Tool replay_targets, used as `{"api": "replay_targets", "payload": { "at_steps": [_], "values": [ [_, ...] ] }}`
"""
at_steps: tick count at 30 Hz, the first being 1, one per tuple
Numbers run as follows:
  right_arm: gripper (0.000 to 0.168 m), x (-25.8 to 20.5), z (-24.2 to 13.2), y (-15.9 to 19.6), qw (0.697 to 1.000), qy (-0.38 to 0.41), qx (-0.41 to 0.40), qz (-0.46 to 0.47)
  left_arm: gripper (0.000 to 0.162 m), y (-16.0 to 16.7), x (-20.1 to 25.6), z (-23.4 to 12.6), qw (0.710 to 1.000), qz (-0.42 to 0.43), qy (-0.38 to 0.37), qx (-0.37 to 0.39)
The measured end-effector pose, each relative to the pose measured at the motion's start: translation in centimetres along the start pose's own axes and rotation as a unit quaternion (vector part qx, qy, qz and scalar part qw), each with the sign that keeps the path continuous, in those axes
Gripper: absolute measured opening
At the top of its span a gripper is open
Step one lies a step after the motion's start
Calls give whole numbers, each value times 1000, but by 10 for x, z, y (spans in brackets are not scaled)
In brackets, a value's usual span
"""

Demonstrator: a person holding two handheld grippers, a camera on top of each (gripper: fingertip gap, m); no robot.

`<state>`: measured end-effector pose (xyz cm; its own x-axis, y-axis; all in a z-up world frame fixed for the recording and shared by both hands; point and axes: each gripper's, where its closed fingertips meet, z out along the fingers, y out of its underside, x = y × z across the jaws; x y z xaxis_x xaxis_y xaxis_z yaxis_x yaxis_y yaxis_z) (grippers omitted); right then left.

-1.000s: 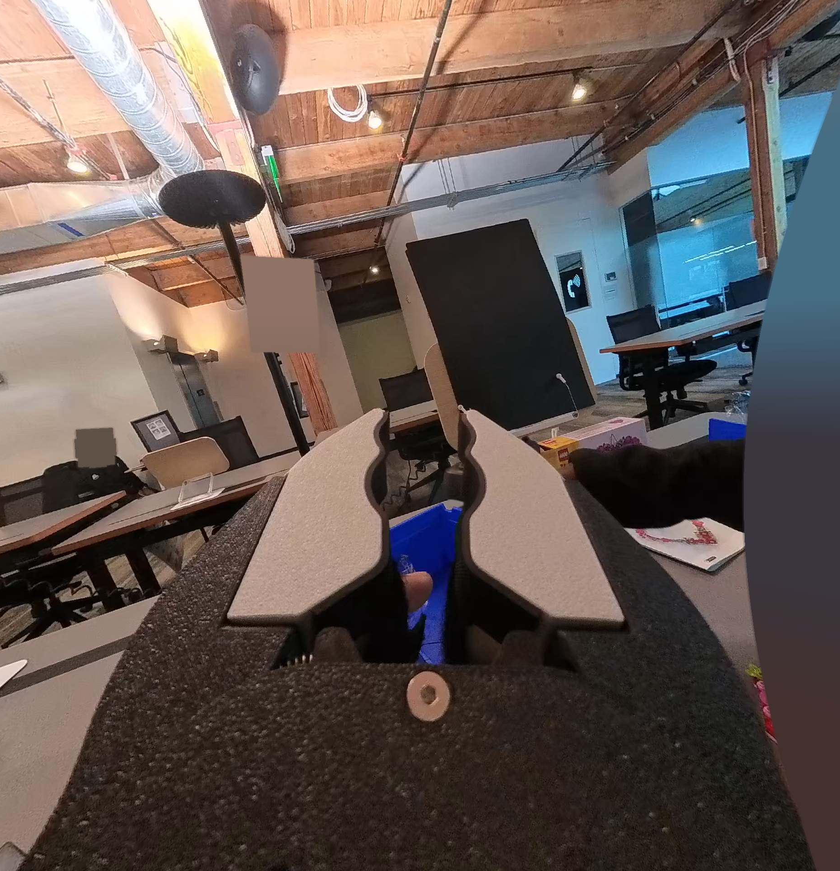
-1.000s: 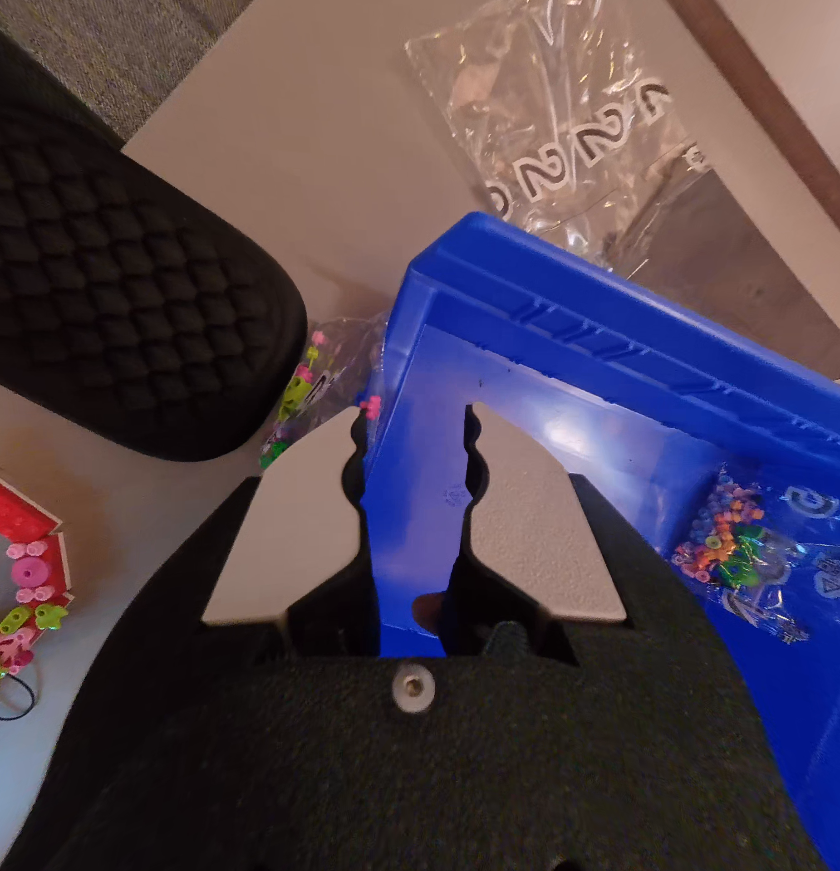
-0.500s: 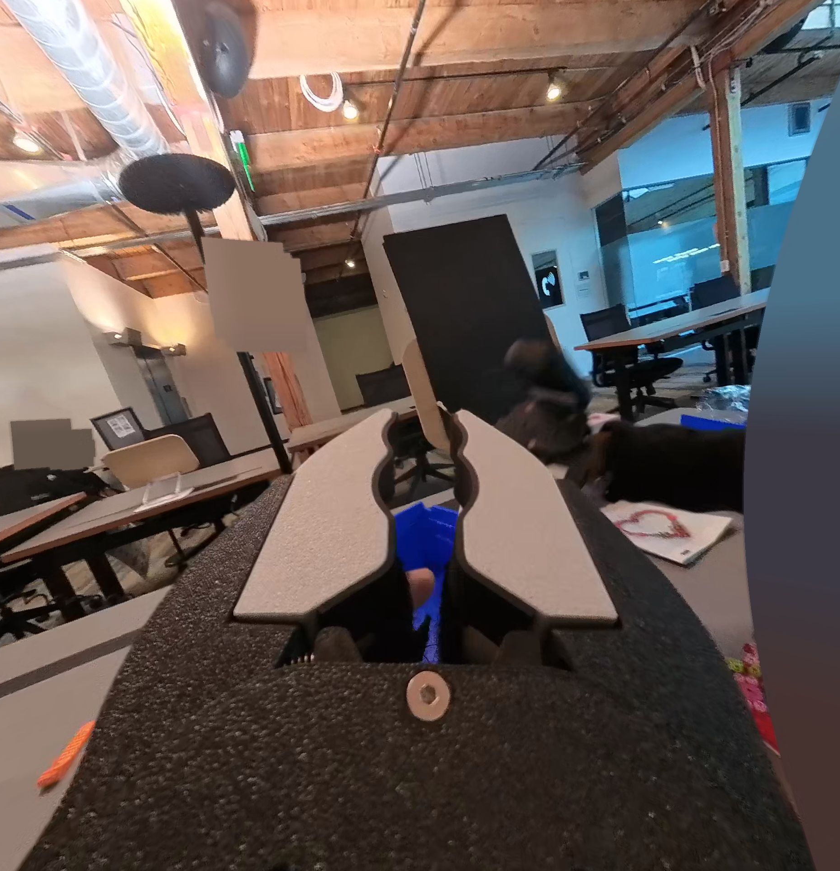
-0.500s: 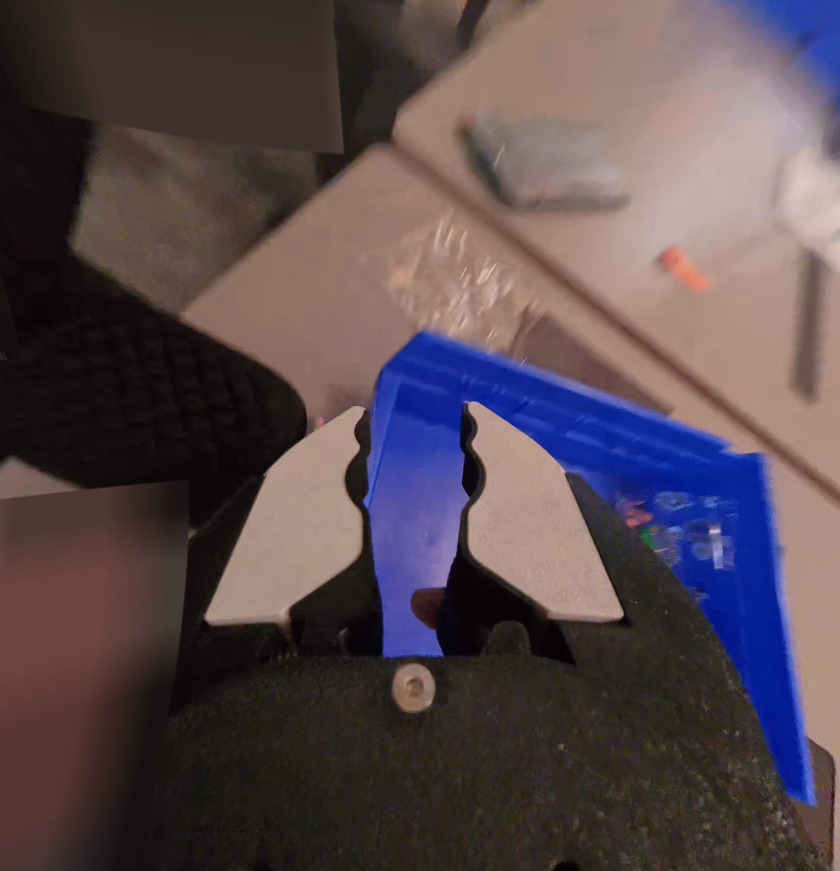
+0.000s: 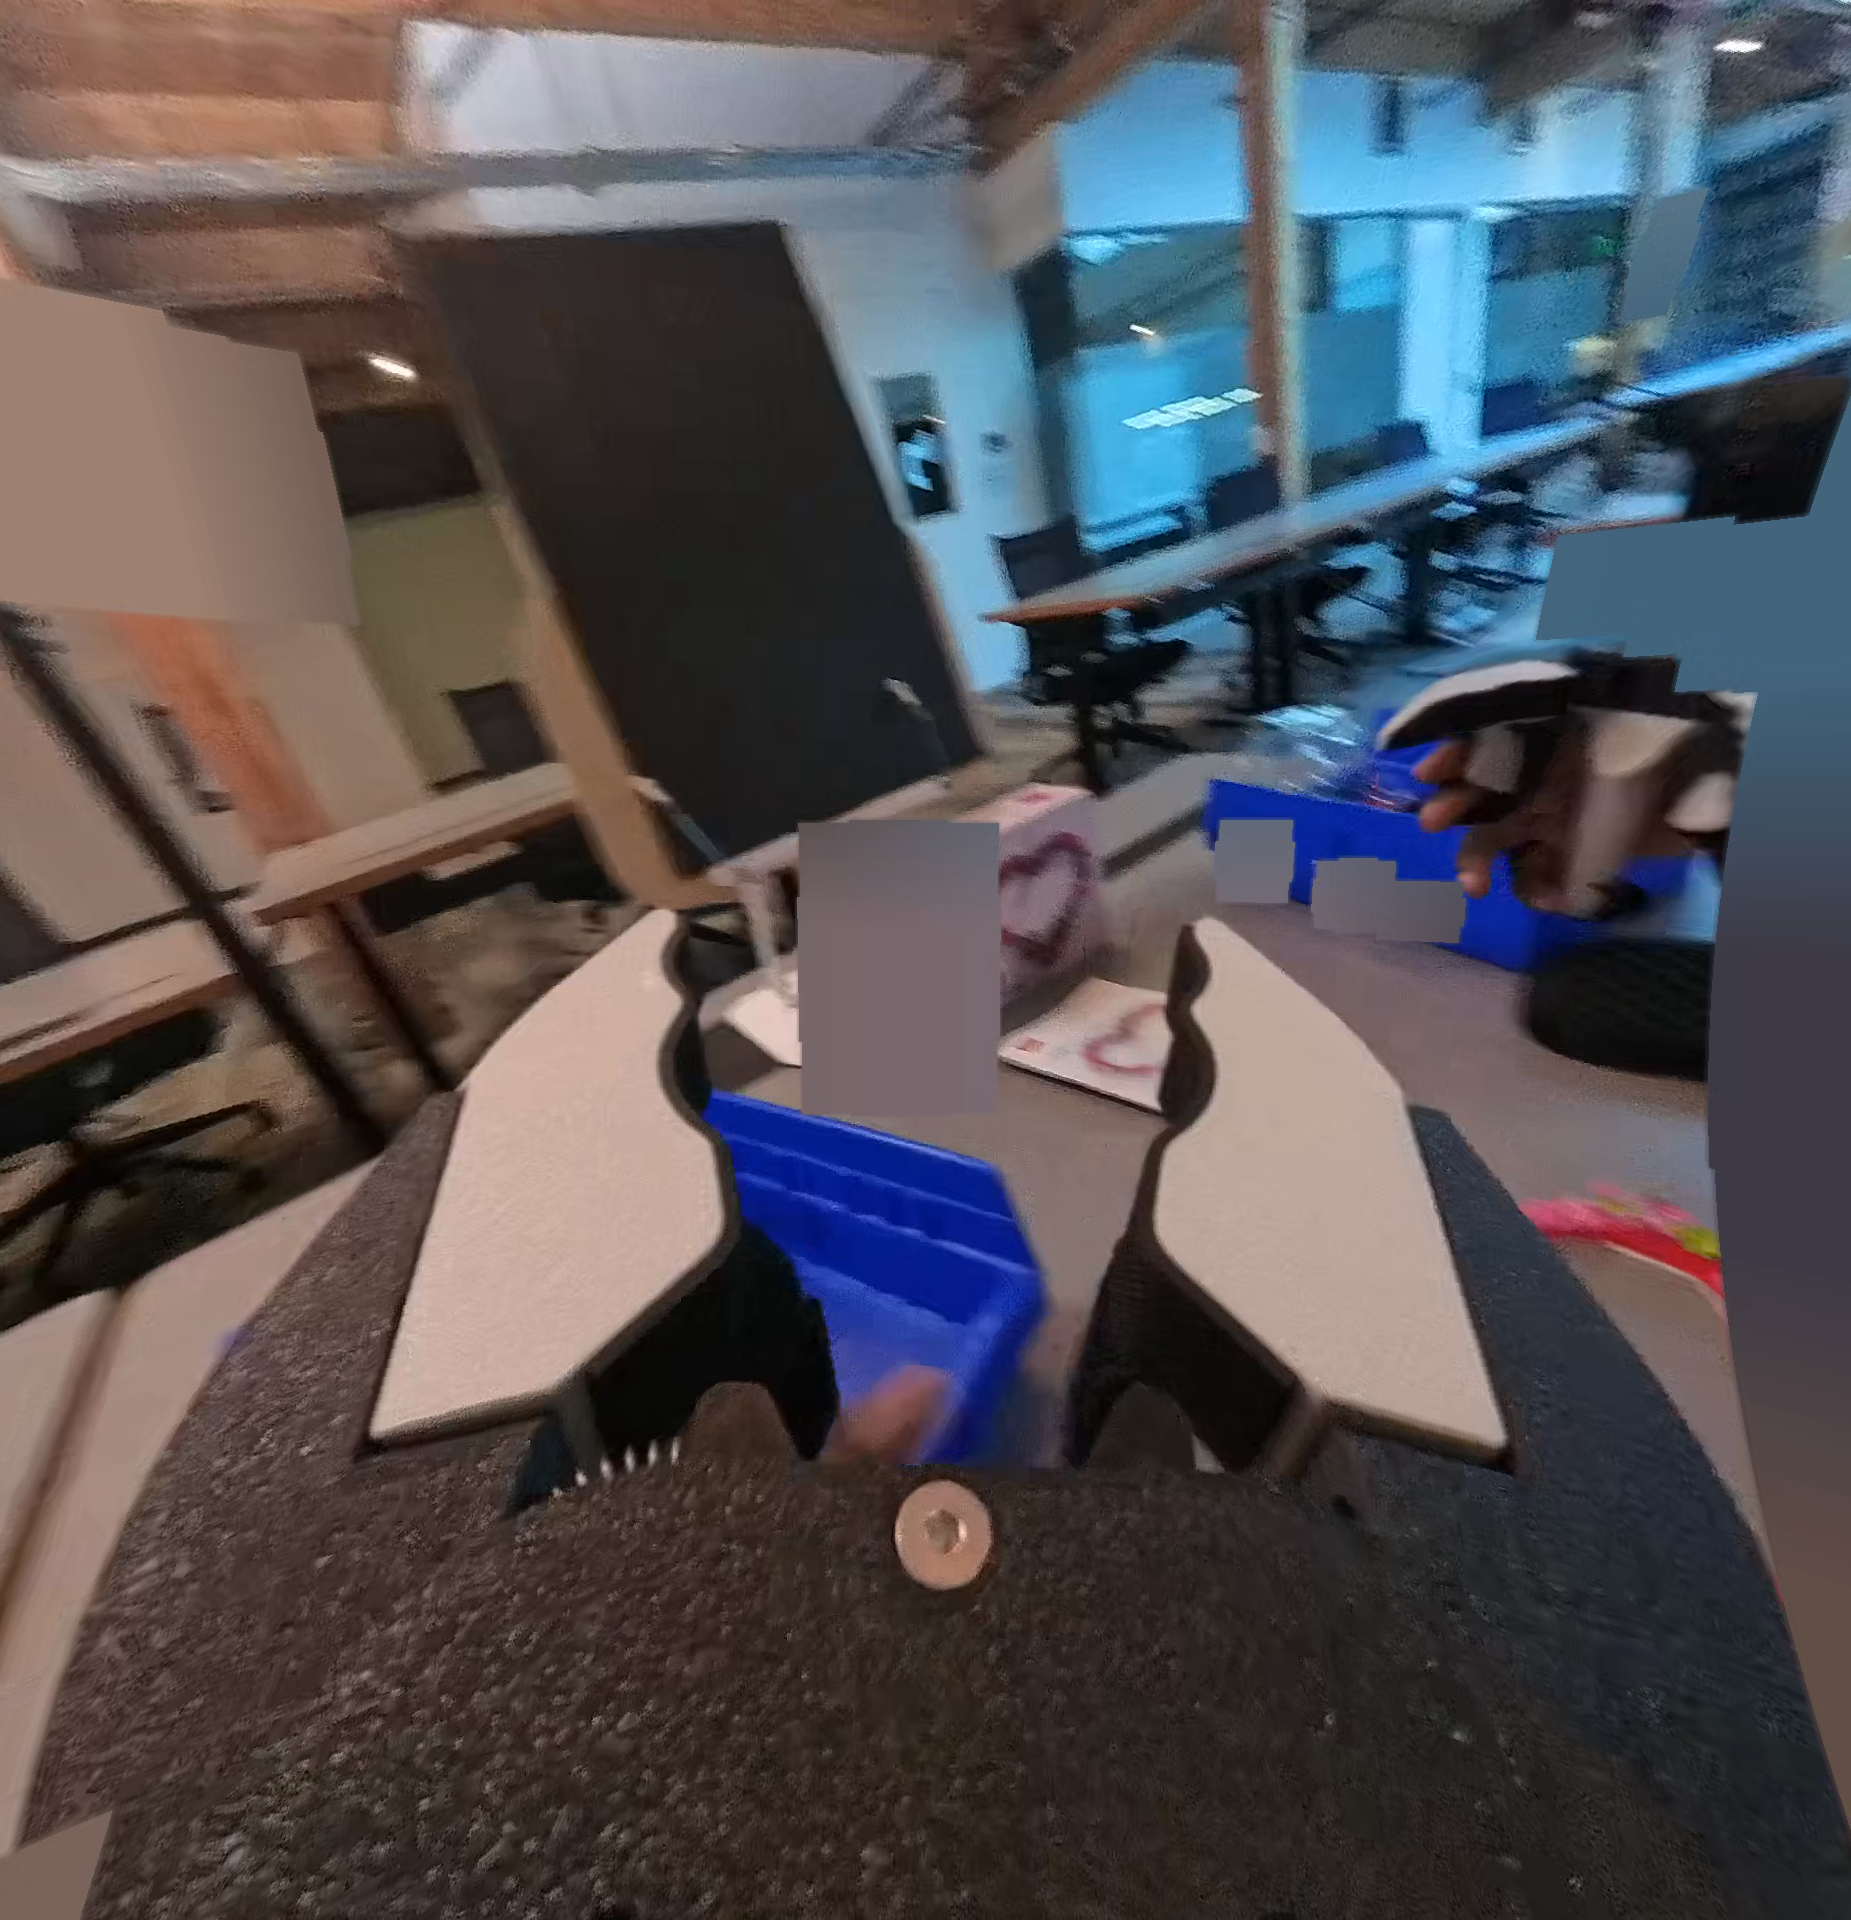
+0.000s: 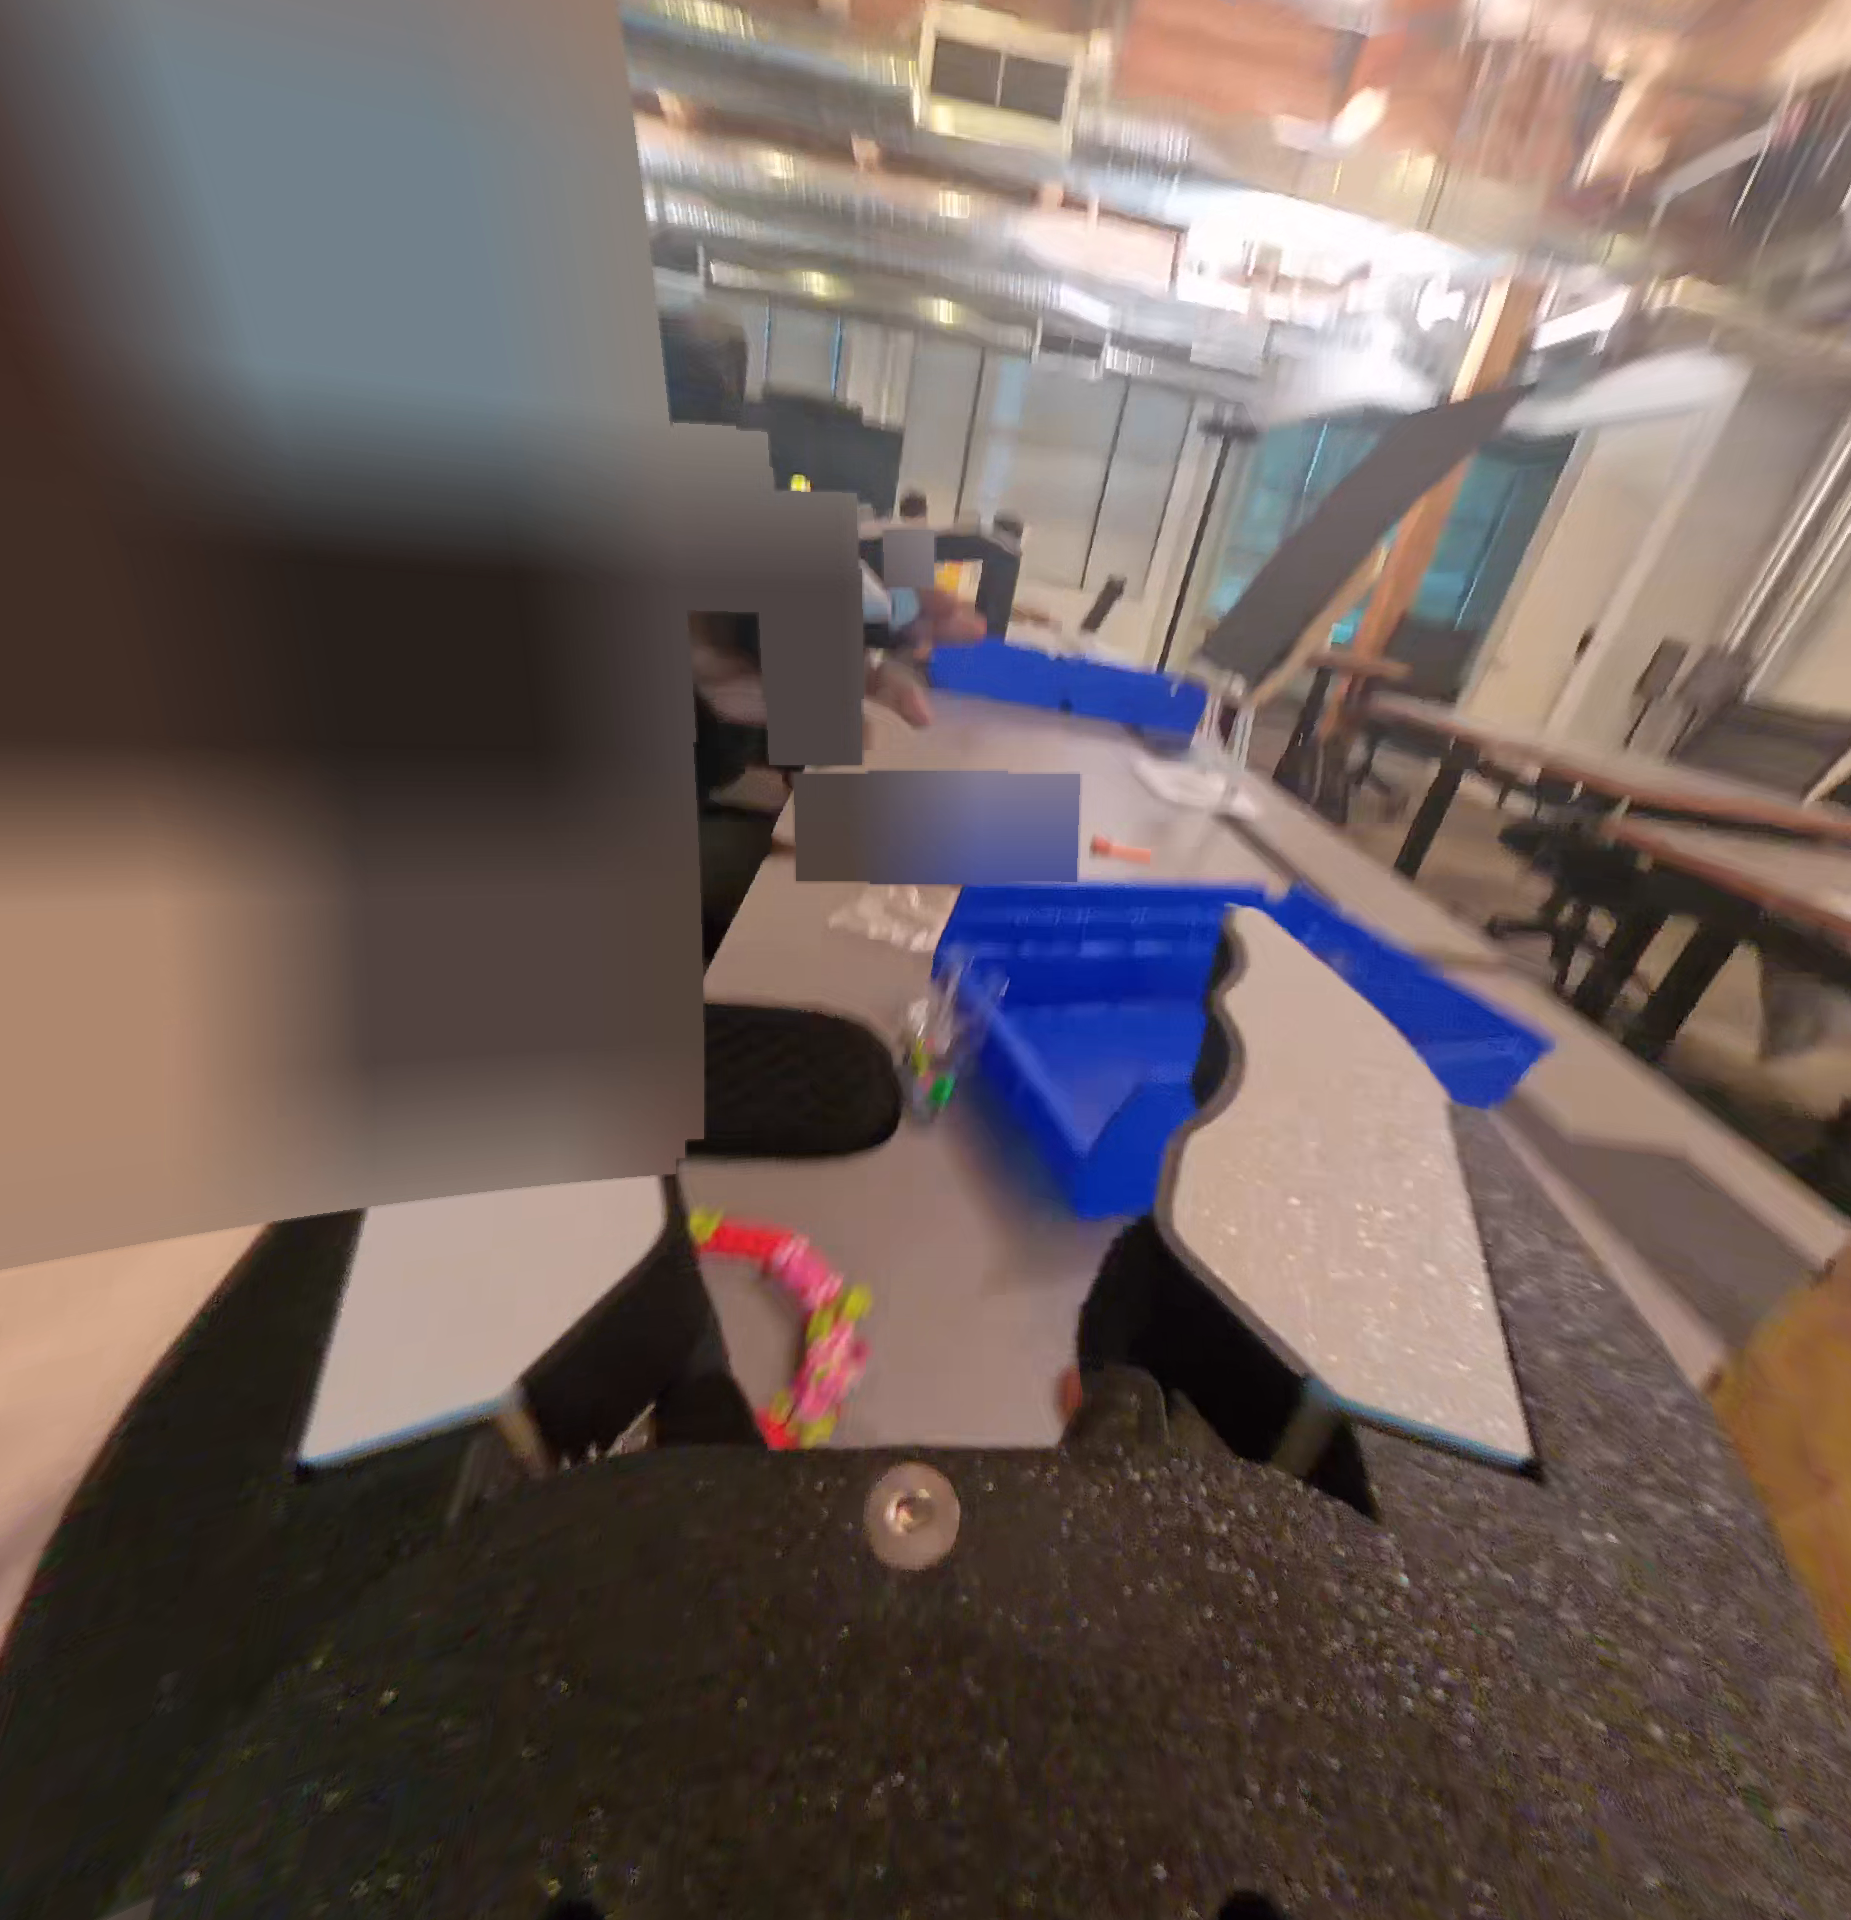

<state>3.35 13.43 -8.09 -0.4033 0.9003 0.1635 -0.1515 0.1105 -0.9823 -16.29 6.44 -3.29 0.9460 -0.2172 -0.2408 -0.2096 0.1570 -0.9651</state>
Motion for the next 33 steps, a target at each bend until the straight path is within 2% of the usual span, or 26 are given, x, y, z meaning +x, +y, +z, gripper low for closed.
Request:
{"api": "replay_targets", "payload": {
  "at_steps": [1, 2, 4, 7, 9, 10, 13, 19, 24, 28, 31, 33],
  "values": [
    [89, -7, -9, 15, 999, 1, -31, 13, 77, 9, 21, 7, 999, -12, 42, -17],
    [75, -12, -15, 34, 997, 2, -68, 24, 68, 24, 47, 13, 994, -33, 97, -47],
    [70, -18, -21, 76, 986, 19, -158, 54, 53, 71, 98, 16, 969, -68, 187, -147],
    [63, -25, -18, 138, 945, 28, -305, 118, 40, 155, 135, 21, 942, -41, 189, -276],
    [54, -31, -1, 160, 934, 9, -335, 122, 36, 191, 152, 21, 922, -20, 204, -329],
    [51, -32, 7, 169, 930, 3, -349, 115, 33, 199, 156, 24, 919, -19, 202, -338],
    [47, -33, 25, 194, 909, -16, -400, 115, 33, 207, 172, 32, 911, -34, 234, -339],
    [46, -35, 38, 222, 875, -47, -460, 142, 30, 239, 169, 34, 890, 10, 221, -398],
    [26, -35, 43, 228, 874, -52, -470, 109, 19, 244, 170, 33, 885, 34, 223, -408],
    [22, -33, 43, 225, 883, -43, -467, 1, 19, 245, 169, 34, 887, 36, 215, -407],
    [22, -32, 43, 222, 878, -25, -466, -111, 19, 245, 169, 34, 890, 41, 209, -404],
    [22, -32, 44, 221, 877, -19, -456, -151, 19, 245, 169, 35, 890, 43, 208, -403]
  ]
}}
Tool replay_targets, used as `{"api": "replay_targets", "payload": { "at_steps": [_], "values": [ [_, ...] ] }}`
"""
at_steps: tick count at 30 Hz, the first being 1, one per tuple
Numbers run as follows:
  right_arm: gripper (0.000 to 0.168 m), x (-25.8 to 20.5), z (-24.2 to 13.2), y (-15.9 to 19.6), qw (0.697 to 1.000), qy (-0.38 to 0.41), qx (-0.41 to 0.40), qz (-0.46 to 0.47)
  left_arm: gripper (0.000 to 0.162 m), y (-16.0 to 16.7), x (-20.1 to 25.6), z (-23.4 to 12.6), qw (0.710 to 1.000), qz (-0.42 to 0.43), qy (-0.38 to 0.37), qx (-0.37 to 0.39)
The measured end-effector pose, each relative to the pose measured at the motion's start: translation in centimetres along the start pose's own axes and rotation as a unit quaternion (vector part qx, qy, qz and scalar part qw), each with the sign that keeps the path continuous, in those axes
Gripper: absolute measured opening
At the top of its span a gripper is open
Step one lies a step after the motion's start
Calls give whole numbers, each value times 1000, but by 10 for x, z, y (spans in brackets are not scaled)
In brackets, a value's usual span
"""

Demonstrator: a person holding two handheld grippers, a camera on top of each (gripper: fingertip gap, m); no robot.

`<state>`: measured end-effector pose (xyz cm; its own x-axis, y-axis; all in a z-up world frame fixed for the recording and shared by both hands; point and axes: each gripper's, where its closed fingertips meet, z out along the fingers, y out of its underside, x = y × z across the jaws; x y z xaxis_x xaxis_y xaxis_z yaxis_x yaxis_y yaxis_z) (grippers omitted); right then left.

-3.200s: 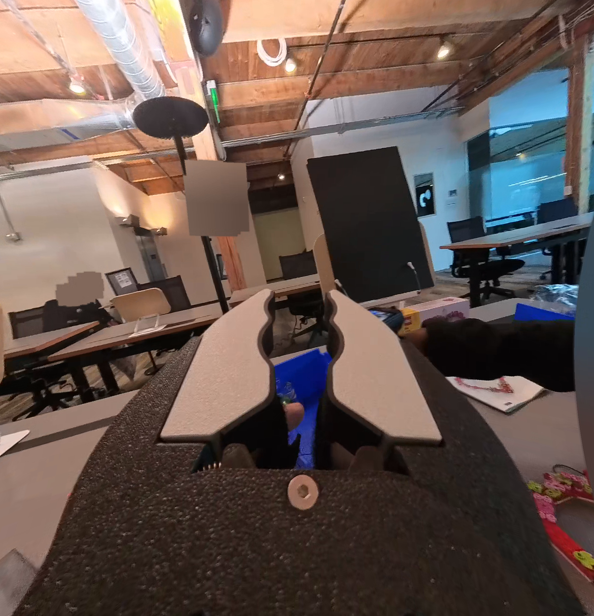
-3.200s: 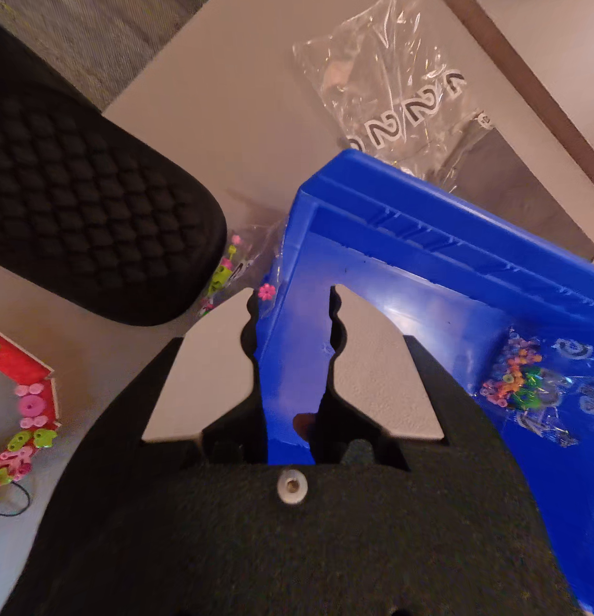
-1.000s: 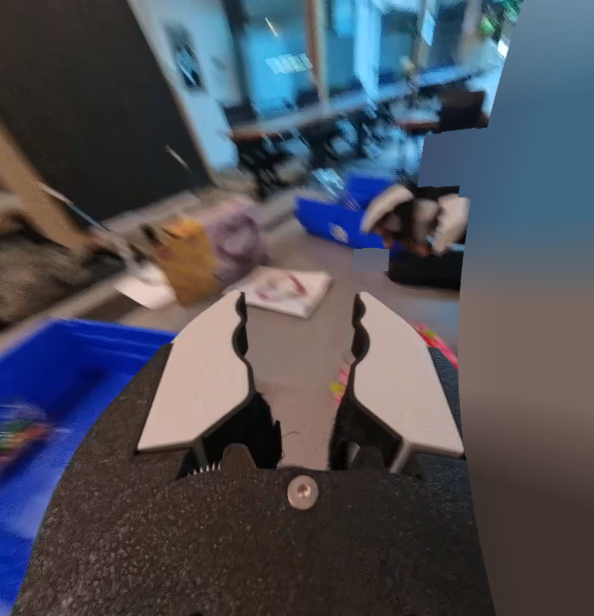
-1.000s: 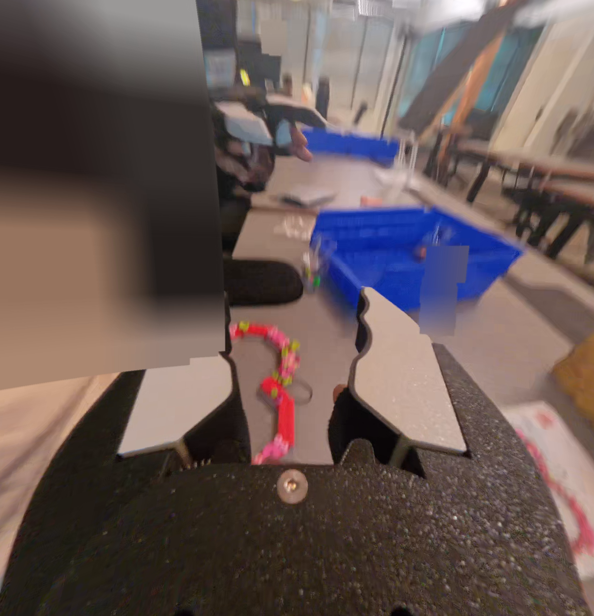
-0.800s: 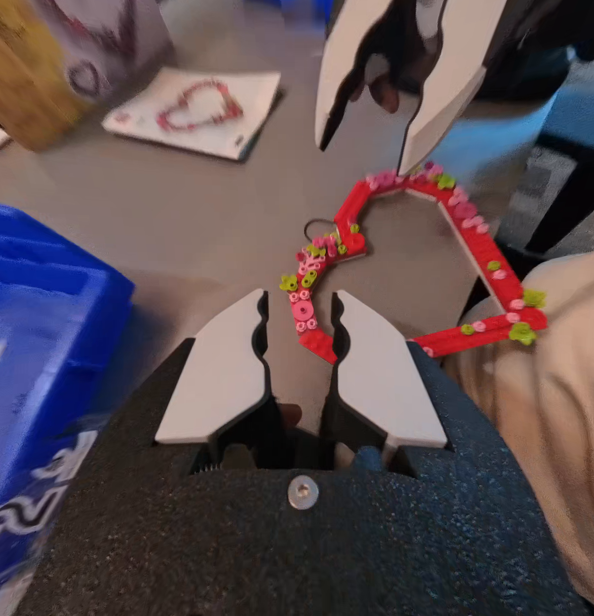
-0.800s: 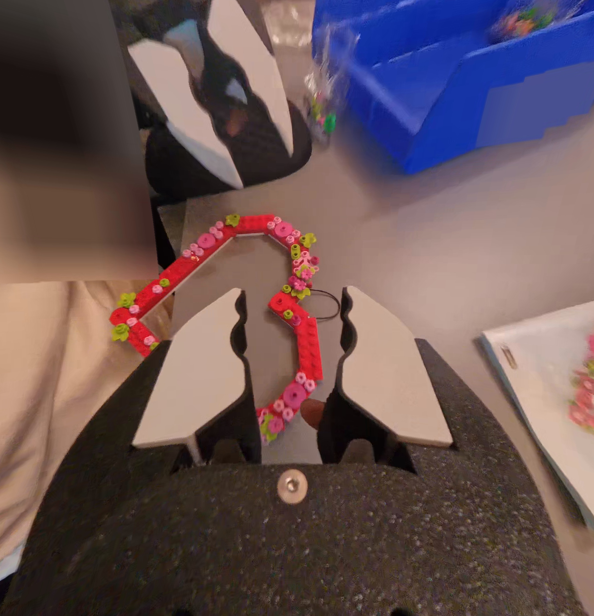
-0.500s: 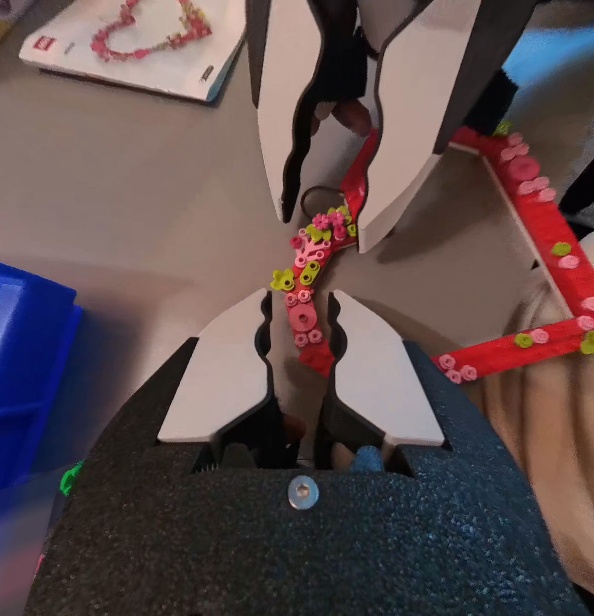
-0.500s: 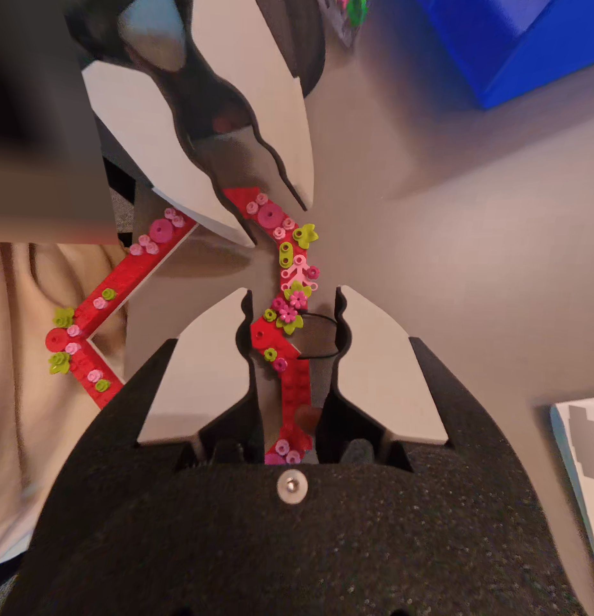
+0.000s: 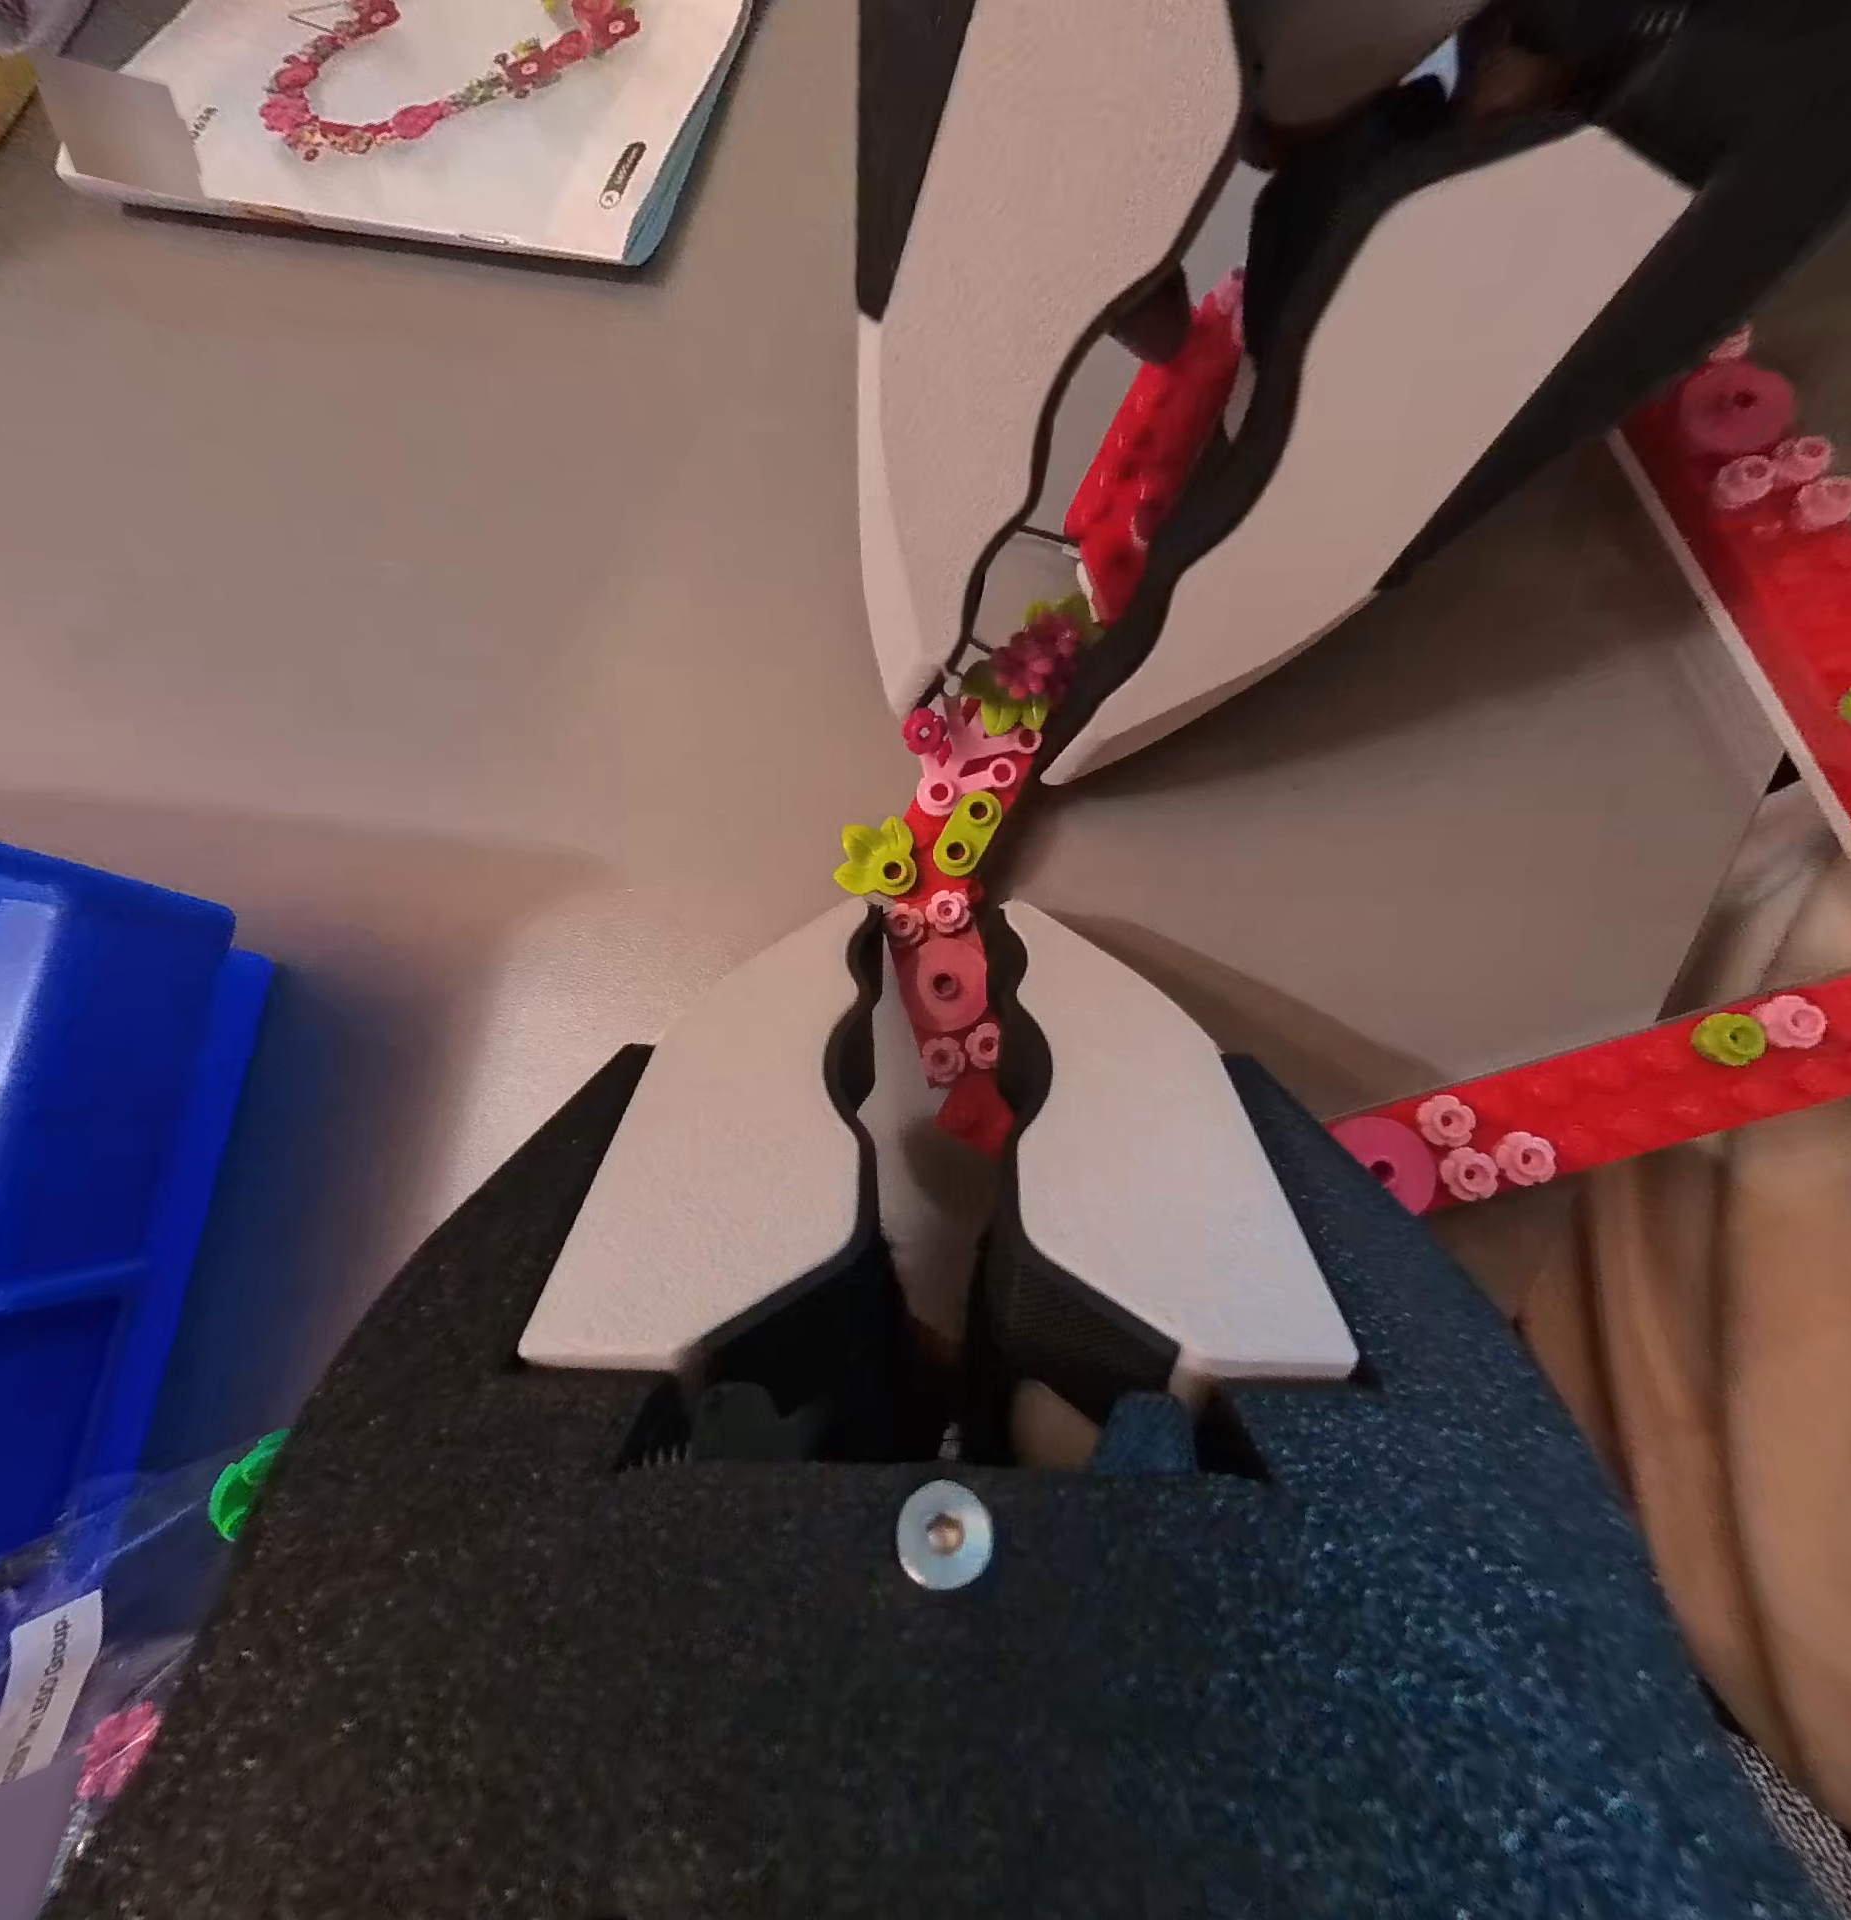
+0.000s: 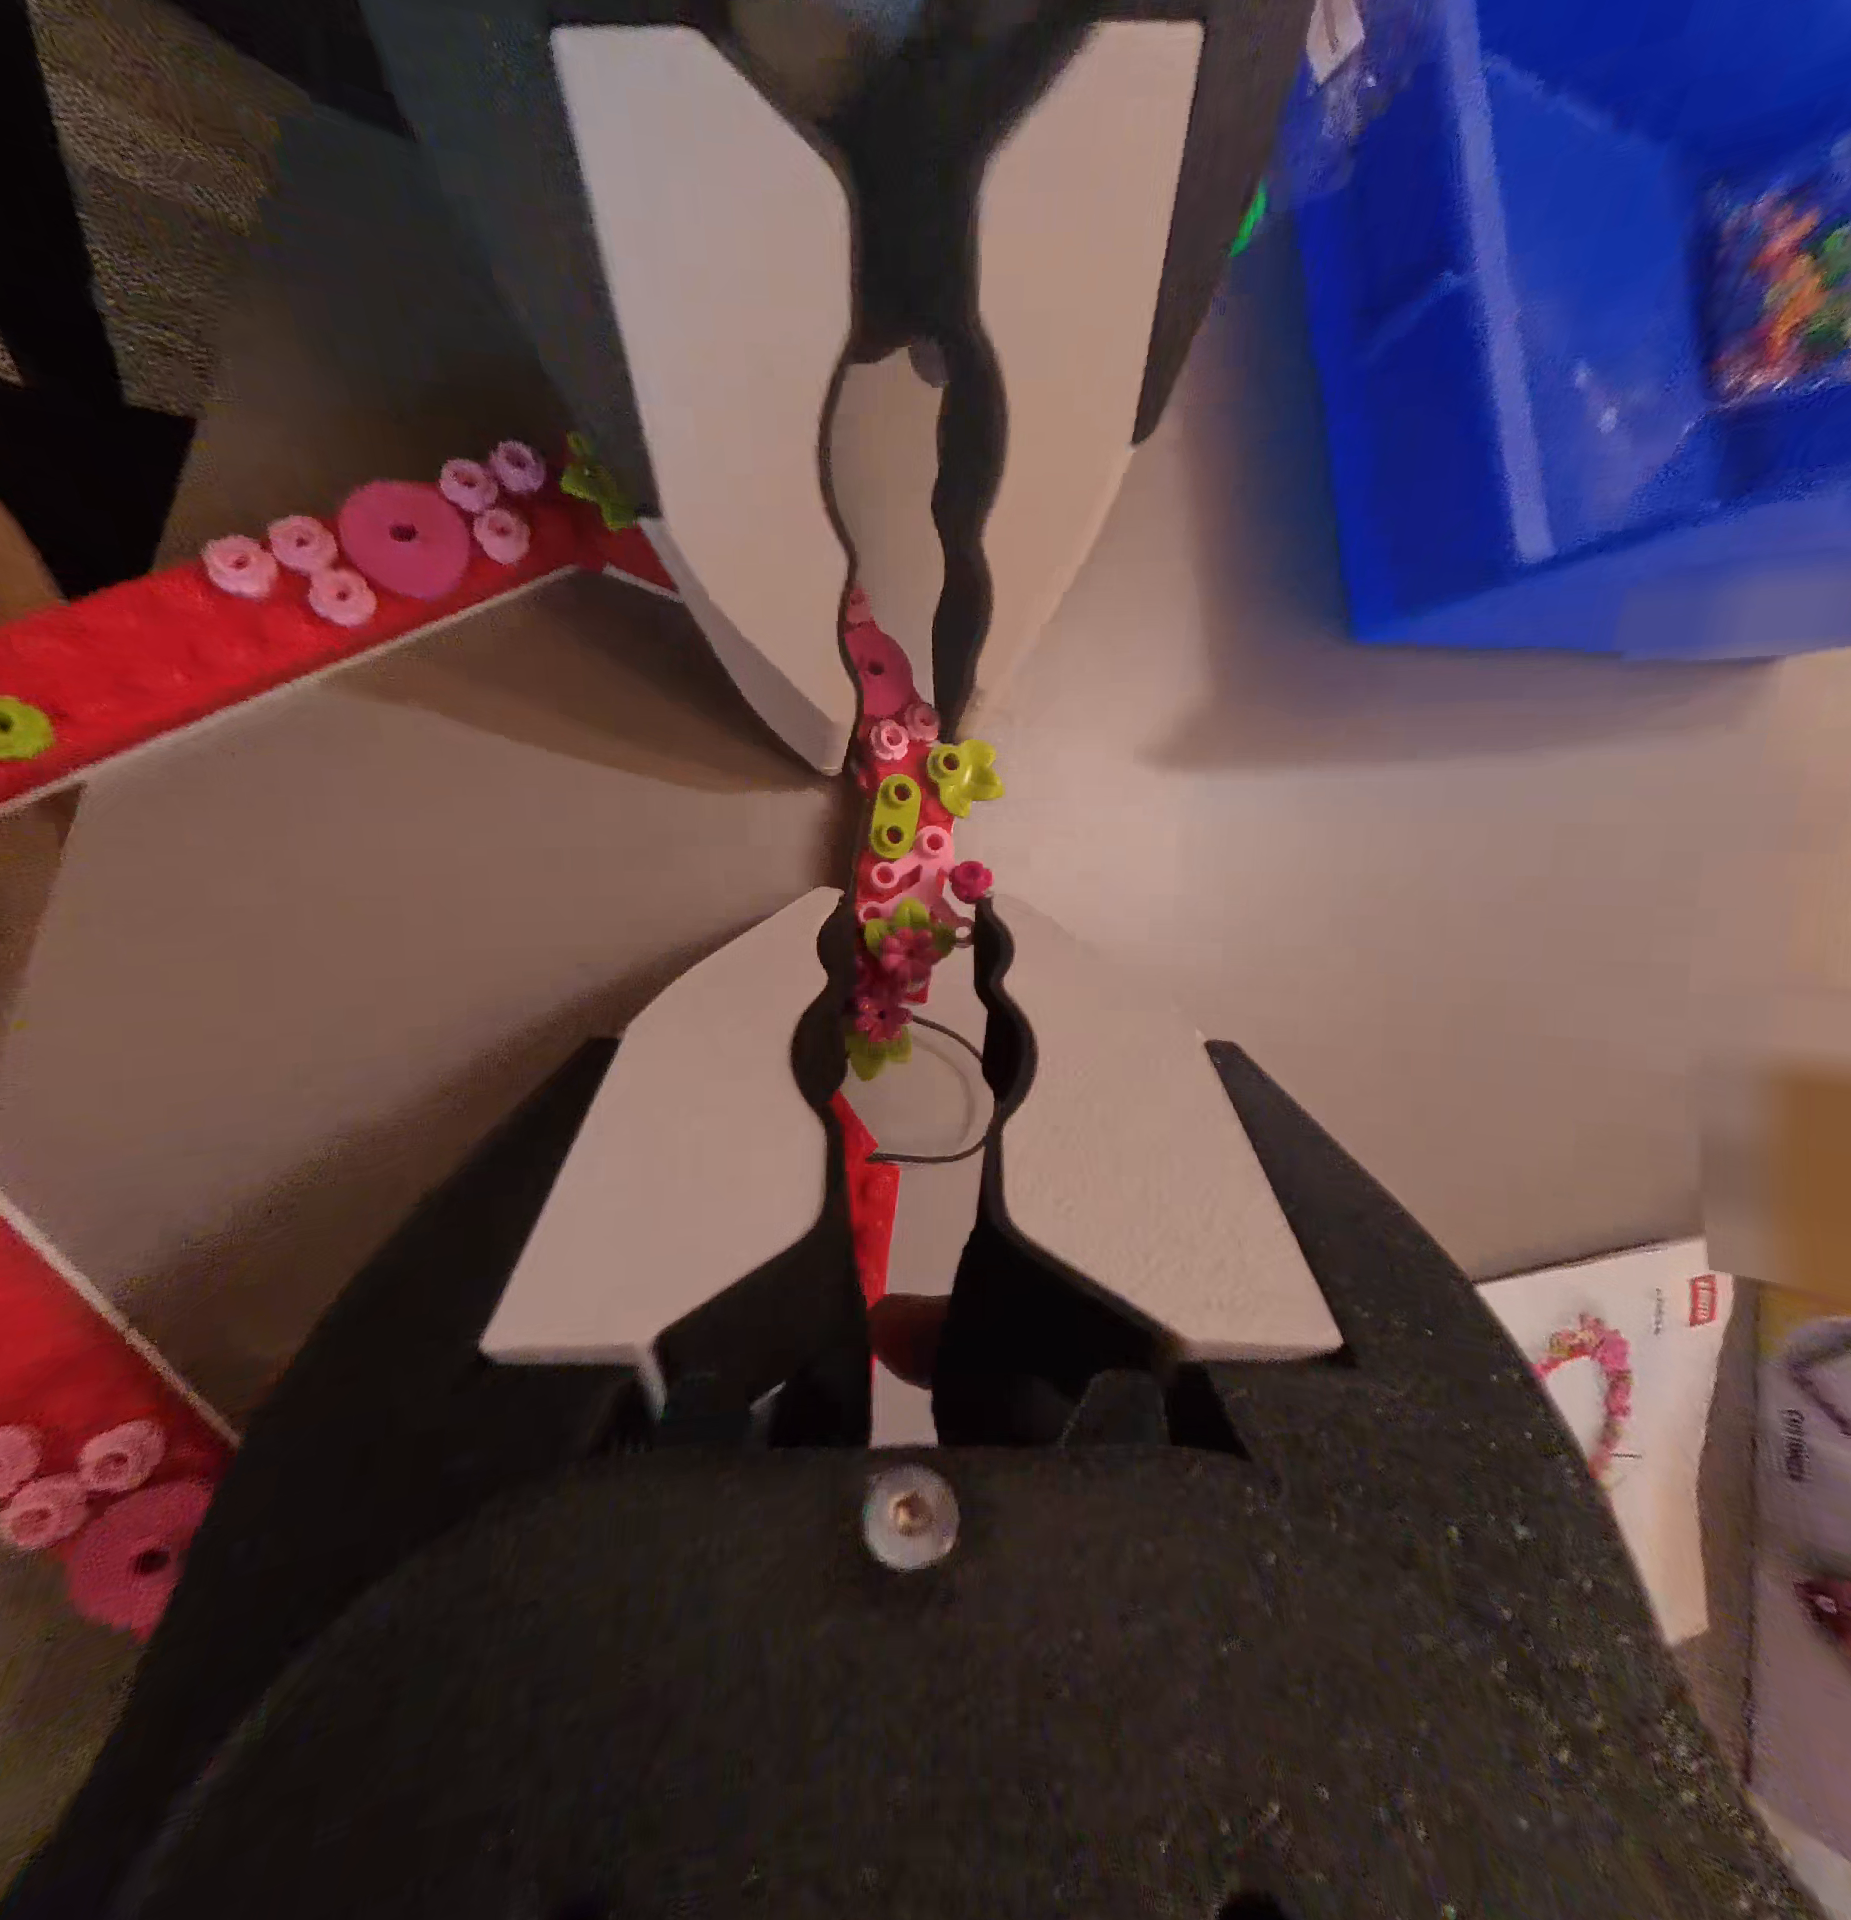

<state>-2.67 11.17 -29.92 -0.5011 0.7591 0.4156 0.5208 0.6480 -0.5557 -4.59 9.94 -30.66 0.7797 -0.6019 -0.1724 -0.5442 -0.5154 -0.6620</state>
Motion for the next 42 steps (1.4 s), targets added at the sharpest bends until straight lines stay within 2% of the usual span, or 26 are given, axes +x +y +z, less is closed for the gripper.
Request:
{"api": "replay_targets", "payload": {
  "at_steps": [3, 6, 9, 12, 15, 19, 21, 22, 24, 25, 27, 28, 29, 30, 33, 36, 39, 42],
  "values": [
    [21, -1, 0, 1, 994, -38, 38, 91, 19, 0, 1, 0, 1000, 9, -3, 0],
    [20, -3, 0, 1, 967, -121, 75, 212, 18, 0, 2, 0, 1000, 16, -5, 0],
    [20, -7, -2, 0, 941, -182, 78, 276, 18, 0, 4, 0, 1000, 19, 6, 3],
    [20, 8, -8, -2, 920, -198, 94, 325, 18, 0, 7, -1, 1000, 25, 16, 7],
    [20, 19, -17, 0, 929, -185, 97, 304, 18, 0, 5, 0, 1000, 21, 6, 6],
    [21, 21, -34, -11, 942, -160, 149, 253, 18, 3, -16, 2, 998, -16, -63, -12],
    [21, 21, -42, -16, 954, -128, 166, 216, 31, -4, -21, -4, 997, -46, -63, 17],
    [21, 20, -46, -21, 959, -110, 177, 191, 31, -12, -25, -12, 994, -72, -60, 52],
    [21, 23, -54, -31, 970, -51, 199, 133, 34, -37, -26, -33, 980, -132, -22, 150],
    [21, 24, -60, -38, 972, -18, 214, 99, 36, -54, -17, -46, 964, -160, 32, 210],
    [21, 25, -71, -51, 970, 42, 235, 37, 32, -84, 2, -73, 909, -232, 155, 310],
    [21, 25, -75, -57, 968, 65, 242, 8, 25, -91, 7, -80, 886, -260, 197, 329],
    [21, 23, -78, -62, 966, 82, 245, -19, 21, -92, 8, -80, 876, -277, 217, 329],
    [21, 23, -81, -67, 963, 99, 247, -36, 20, -91, 9, -77, 875, -282, 224, 323],
    [21, 20, -82, -71, 962, 113, 241, -54, 5, -96, 15, -79, 868, -273, 232, 343],
    [21, 20, -83, -73, 960, 109, 253, -42, 4, -95, 14, -80, 885, -246, 185, 350],
    [20, 30, -95, -75, 952, 142, 271, -12, 4, -88, 4, -82, 911, -211, 82, 345],
    [11, 31, -99, -82, 952, 151, 267, 4, 4, -85, 2, -84, 928, -177, 5, 327]
  ]
}}
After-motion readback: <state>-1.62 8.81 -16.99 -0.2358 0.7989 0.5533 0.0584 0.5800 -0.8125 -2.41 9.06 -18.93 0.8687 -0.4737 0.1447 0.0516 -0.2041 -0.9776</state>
